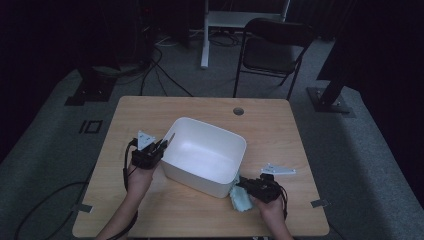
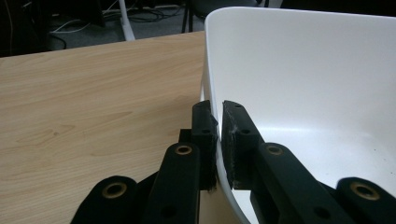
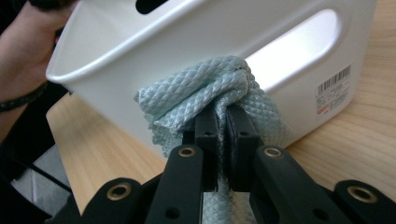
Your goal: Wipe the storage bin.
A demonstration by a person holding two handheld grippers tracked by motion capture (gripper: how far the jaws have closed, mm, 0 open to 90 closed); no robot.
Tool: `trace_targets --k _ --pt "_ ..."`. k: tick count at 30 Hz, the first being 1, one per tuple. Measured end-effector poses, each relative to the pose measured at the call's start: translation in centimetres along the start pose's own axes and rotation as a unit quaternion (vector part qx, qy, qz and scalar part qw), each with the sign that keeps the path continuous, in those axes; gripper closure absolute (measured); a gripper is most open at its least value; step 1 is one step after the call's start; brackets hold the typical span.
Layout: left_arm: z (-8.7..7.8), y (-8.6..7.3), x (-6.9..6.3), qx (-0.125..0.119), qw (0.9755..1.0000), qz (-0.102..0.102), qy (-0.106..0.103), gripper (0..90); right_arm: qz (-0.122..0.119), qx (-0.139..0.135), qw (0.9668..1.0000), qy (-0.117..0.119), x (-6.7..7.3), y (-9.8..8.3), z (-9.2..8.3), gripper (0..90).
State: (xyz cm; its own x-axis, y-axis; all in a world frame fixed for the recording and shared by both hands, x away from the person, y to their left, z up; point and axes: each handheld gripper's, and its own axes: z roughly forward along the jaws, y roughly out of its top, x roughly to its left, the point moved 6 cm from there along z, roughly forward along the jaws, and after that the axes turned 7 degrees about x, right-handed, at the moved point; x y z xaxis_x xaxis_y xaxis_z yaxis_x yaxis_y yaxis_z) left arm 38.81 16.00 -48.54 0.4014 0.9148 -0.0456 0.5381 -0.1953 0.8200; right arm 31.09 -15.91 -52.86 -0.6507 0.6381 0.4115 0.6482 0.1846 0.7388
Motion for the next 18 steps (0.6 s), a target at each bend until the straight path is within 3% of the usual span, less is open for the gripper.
trace_targets --k 18 --pt "-0.01 -0.03 0.02 -0.002 1.0000 -0.005 0.001 84.0 0.009 -0.003 0.9999 -0.002 -1.04 -0.16 0.32 85.1"
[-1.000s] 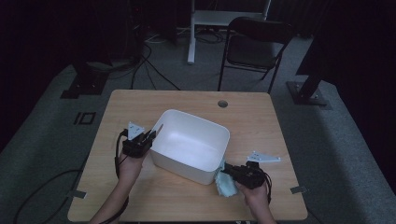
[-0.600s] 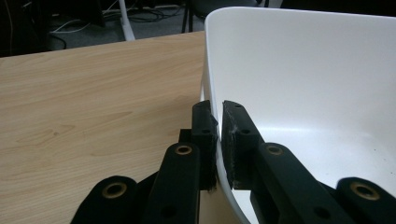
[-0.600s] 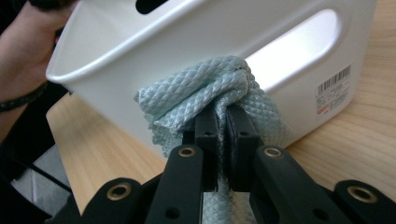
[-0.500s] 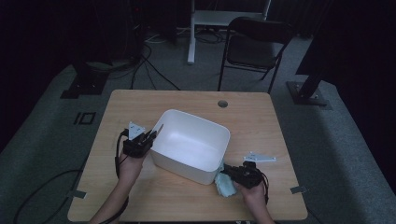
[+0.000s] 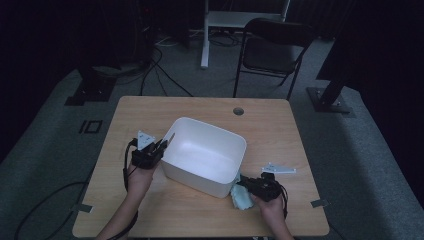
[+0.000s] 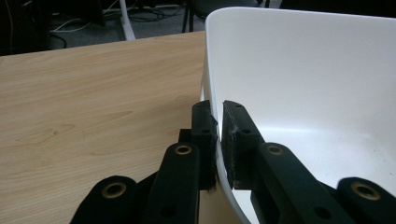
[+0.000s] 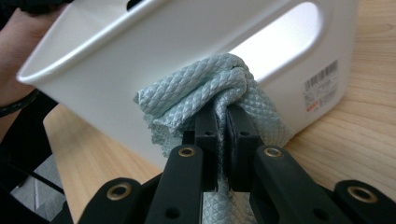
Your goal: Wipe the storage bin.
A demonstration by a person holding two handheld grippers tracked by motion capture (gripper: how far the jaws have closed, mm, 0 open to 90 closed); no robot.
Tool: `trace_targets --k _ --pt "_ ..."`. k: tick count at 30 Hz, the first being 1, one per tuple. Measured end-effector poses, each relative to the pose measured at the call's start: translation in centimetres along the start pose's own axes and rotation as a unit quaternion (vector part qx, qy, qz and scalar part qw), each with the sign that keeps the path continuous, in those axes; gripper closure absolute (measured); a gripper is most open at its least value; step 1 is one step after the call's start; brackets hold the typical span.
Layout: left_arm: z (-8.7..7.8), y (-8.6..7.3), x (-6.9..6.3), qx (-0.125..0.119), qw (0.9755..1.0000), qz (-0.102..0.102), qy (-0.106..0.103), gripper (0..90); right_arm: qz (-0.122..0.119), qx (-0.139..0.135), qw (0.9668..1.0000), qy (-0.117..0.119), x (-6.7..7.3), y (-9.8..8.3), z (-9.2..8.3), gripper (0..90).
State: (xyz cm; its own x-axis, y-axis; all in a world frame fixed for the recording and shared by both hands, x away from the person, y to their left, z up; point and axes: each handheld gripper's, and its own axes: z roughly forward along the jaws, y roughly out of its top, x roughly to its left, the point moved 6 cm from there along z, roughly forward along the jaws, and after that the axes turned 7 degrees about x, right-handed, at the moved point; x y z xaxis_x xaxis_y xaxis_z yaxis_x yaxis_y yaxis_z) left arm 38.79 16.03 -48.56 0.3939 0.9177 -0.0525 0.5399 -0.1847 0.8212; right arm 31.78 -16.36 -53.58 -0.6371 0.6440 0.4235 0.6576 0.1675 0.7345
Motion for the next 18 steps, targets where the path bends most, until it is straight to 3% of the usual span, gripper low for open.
trace_targets --k 8,18 --pt "0.0 0.0 0.0 -0.001 1.0000 0.000 0.000 83.6 0.005 -0.002 1.0000 0.000 -0.3 -0.1 0.1 85.1" --pt "0.0 0.0 0.0 0.001 1.0000 0.003 -0.001 83.7 0.034 0.038 0.9985 -0.017 -2.2 -1.5 2.0 85.1"
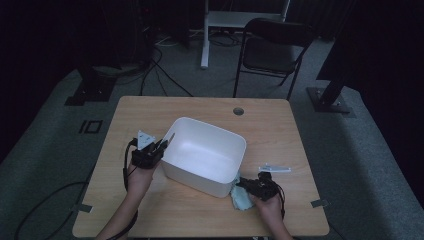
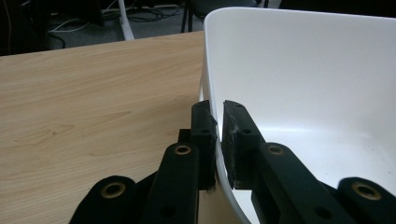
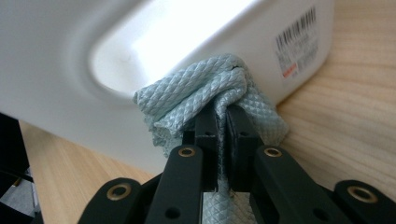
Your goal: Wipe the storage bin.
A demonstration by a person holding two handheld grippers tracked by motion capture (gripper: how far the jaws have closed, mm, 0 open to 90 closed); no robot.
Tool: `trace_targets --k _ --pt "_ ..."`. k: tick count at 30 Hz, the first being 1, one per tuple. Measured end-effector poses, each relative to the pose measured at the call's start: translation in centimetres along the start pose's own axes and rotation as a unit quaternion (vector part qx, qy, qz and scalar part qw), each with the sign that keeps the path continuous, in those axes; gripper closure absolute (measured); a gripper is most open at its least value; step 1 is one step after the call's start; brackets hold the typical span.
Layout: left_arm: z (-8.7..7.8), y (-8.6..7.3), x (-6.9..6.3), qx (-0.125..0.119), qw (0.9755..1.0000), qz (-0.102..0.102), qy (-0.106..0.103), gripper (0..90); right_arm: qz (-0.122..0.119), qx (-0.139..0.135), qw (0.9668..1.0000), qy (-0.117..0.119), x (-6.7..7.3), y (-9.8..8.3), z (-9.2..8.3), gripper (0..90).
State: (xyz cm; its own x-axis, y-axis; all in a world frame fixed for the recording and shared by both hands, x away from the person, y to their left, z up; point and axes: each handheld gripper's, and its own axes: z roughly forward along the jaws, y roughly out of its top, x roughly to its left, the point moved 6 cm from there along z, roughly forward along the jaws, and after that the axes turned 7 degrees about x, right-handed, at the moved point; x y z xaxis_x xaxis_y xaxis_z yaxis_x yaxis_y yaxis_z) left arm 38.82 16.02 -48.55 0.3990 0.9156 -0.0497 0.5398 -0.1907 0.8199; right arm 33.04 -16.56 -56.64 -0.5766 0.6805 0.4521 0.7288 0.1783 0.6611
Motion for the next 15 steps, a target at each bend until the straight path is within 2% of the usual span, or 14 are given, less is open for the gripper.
trace_targets --k 2,5,9,12,15 --pt "0.0 0.0 0.0 0.000 1.0000 -0.002 0.001 83.6 0.003 0.007 1.0000 -0.002 -0.3 -0.2 0.3 85.1" --pt "0.0 0.0 0.0 -0.001 1.0000 -0.001 0.004 83.6 0.013 0.007 0.9998 0.009 -0.7 -0.2 0.5 85.0" --pt "0.0 0.0 0.0 0.000 1.0000 0.001 0.002 83.6 0.011 -0.024 0.9995 0.018 -0.6 0.8 -0.5 85.0" --pt "0.0 0.0 0.0 0.001 1.0000 0.003 0.000 83.0 -0.004 -0.033 0.9994 0.007 -0.7 1.8 -0.8 85.0" --pt "0.0 0.0 0.0 0.001 1.0000 0.006 -0.001 82.7 -0.001 -0.023 0.9997 0.001 -1.2 1.9 -0.4 85.1"
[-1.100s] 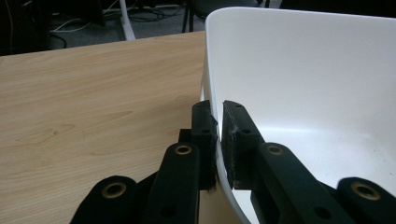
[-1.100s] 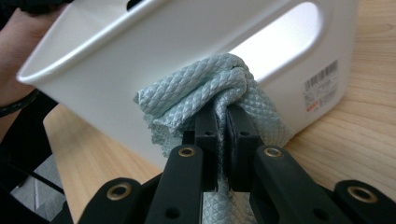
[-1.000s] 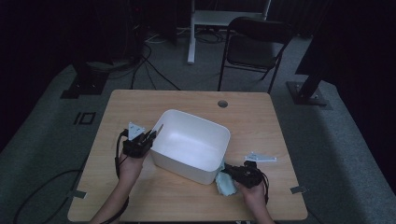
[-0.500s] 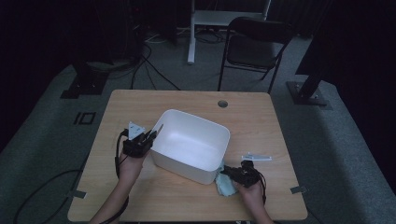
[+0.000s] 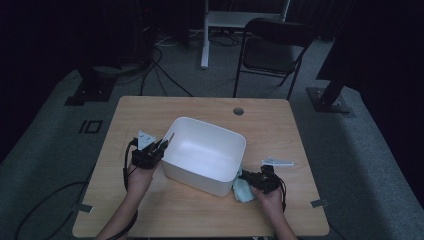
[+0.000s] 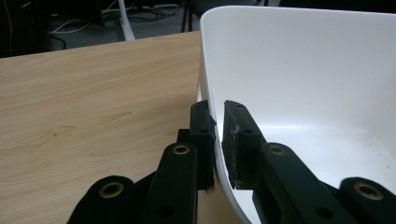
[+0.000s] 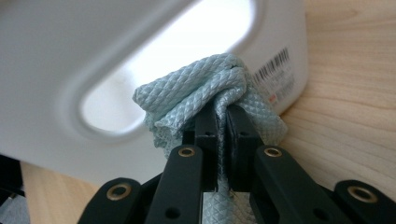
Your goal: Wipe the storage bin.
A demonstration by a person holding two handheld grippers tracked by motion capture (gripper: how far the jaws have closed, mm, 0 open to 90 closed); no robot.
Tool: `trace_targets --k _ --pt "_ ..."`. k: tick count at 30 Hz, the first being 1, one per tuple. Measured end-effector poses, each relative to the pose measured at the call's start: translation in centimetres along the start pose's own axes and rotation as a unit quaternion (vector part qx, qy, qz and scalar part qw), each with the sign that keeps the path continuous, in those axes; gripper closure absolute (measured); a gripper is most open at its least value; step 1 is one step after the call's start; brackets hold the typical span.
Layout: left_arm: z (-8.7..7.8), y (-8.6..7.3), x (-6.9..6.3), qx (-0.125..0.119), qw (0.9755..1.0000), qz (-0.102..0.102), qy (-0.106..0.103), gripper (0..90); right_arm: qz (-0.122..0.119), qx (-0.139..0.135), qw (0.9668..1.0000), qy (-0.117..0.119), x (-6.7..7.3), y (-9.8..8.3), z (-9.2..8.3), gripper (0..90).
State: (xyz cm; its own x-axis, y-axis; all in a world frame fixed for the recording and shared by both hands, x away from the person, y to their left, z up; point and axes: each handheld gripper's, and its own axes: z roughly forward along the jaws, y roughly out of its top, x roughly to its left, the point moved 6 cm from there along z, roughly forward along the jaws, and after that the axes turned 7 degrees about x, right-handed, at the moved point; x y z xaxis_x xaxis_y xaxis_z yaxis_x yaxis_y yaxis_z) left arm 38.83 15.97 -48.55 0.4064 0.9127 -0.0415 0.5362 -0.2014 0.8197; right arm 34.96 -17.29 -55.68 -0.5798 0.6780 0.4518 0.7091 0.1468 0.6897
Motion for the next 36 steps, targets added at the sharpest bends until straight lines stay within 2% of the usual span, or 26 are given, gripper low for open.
trace_targets --k 10,15,19,21,23,29,31,36 --pt "0.0 0.0 0.0 -0.004 1.0000 -0.007 0.004 82.8 0.023 0.035 0.9991 -0.011 -2.0 -1.1 2.0 85.0" --pt "0.0 -0.1 0.0 -0.006 0.9999 -0.011 0.008 82.9 0.019 0.033 0.9992 -0.014 -1.8 -0.9 1.7 85.0" --pt "0.0 -0.1 -0.1 -0.006 0.9999 -0.014 0.008 83.0 0.009 0.003 0.9999 -0.011 -0.9 0.2 0.0 85.0" --pt "0.0 0.0 -0.1 -0.004 0.9999 -0.014 0.009 83.0 0.005 -0.013 0.9999 -0.002 -0.3 0.7 -1.1 85.0" --pt "0.0 0.0 -0.1 -0.003 0.9998 -0.014 0.010 83.1 -0.008 -0.027 0.9996 0.000 0.5 1.0 -2.1 85.0" --pt "0.0 0.0 -0.1 -0.002 0.9998 -0.016 0.011 83.1 -0.023 -0.061 0.9974 0.031 2.8 1.7 -4.5 84.9" --pt "0.0 0.0 -0.1 -0.003 0.9998 -0.015 0.011 83.2 -0.026 -0.063 0.9967 0.045 3.5 1.6 -4.9 84.9" --pt "0.0 0.0 -0.1 0.000 0.9999 -0.013 0.011 83.2 -0.041 -0.063 0.9954 0.060 5.0 1.4 -5.2 84.9"
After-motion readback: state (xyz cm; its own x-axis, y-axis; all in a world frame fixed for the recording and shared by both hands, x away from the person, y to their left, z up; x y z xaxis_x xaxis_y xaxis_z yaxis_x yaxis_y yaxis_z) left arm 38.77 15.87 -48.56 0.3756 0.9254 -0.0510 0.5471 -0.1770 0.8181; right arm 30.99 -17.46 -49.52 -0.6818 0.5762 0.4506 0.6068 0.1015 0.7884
